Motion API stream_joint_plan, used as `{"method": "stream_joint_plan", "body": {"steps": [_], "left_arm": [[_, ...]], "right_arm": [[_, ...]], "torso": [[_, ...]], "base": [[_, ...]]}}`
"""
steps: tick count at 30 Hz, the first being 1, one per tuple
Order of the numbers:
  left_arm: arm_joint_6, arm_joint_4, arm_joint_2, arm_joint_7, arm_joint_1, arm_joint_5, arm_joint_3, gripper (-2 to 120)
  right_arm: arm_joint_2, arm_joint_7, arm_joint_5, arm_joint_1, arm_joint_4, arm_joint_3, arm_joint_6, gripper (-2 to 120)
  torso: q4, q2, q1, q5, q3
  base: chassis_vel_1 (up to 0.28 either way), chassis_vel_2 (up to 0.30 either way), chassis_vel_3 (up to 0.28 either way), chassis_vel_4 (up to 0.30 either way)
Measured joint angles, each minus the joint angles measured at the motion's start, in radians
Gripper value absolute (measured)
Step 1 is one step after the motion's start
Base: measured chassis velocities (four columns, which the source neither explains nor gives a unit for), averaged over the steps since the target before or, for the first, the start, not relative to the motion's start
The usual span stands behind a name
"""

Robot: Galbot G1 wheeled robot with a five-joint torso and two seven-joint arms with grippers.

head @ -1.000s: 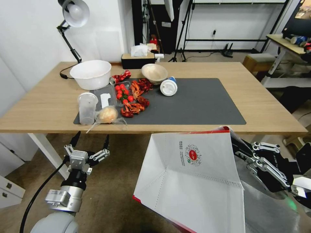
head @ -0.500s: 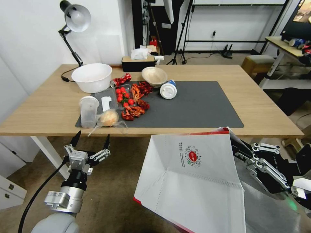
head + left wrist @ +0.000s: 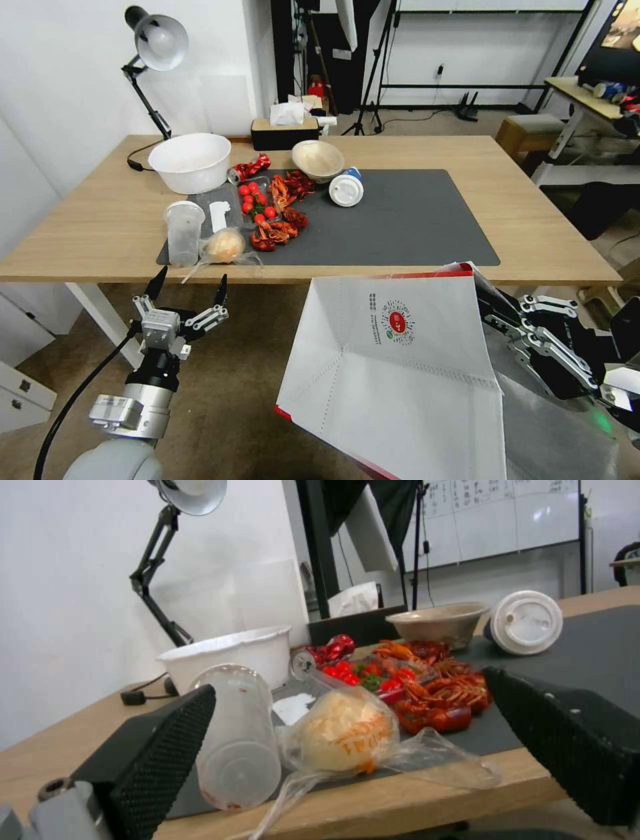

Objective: Pick up the food delivery bag from the floor and place it on the table.

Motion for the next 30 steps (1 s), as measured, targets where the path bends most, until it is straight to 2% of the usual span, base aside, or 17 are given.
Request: {"method": "stream_joint_plan", "body": {"steps": [10,12,14,16,17,19,22,24,26,30], "left_arm": [[0.011,-0.002,0.003,-0.005,0.002,0.003,-0.003,100],[0.012,0.001,0.004,-0.006,0.001,0.006,-0.001,100],[0.012,0.002,0.003,-0.006,0.001,0.007,0.000,100],[0.012,0.003,0.003,-0.006,0.001,0.009,0.002,100],[0.012,0.003,0.003,-0.006,0.001,0.009,0.002,100],[0.012,0.005,0.002,-0.006,0.001,0.012,0.006,100],[0.013,0.005,0.001,-0.006,0.000,0.013,0.008,100],[0.016,0.007,-0.002,-0.006,-0.004,0.017,0.012,100],[0.017,0.007,-0.003,-0.006,-0.005,0.020,0.013,100],[0.019,0.012,-0.010,-0.006,-0.006,0.031,0.018,100]], "right_arm": [[-0.018,0.090,0.062,0.040,0.017,-0.023,0.000,0],[-0.027,0.177,0.082,0.065,0.032,-0.050,0.017,0],[-0.030,0.207,0.087,0.072,0.038,-0.058,0.024,0],[-0.047,0.308,0.102,0.097,0.053,-0.083,0.050,0],[-0.047,0.308,0.102,0.097,0.053,-0.083,0.050,0],[-0.076,0.435,0.133,0.130,0.057,-0.104,0.084,0],[-0.087,0.479,0.145,0.146,0.057,-0.109,0.093,0],[-0.117,0.579,0.171,0.190,0.057,-0.120,0.109,0],[-0.129,0.612,0.179,0.207,0.058,-0.124,0.114,0],[-0.185,0.749,0.203,0.280,0.058,-0.148,0.129,0]], "torso": [[0.0000,-0.004,-0.002,0.0000,-0.002],[0.0002,-0.005,-0.002,0.0000,-0.003],[0.0002,-0.005,-0.002,-0.0001,-0.003],[0.0002,-0.006,-0.003,-0.0001,-0.003],[0.0002,-0.006,-0.003,-0.0001,-0.003],[0.0000,-0.006,-0.003,0.0000,-0.004],[0.0001,-0.007,-0.003,0.0000,-0.004],[0.0001,-0.007,-0.003,0.0002,-0.004],[0.0001,-0.007,-0.003,0.0000,-0.004],[0.0000,-0.008,-0.003,0.0001,-0.005]], "base": [[0.000,0.000,0.000,0.000],[0.000,0.000,0.000,0.000],[0.000,0.000,0.000,0.000],[0.000,0.000,0.000,0.000],[0.000,0.000,0.000,0.000],[0.000,0.000,0.000,0.000],[0.000,0.000,0.000,0.000],[0.000,0.000,0.000,0.000],[0.000,0.000,0.000,0.000],[0.000,0.000,0.000,0.000]]}}
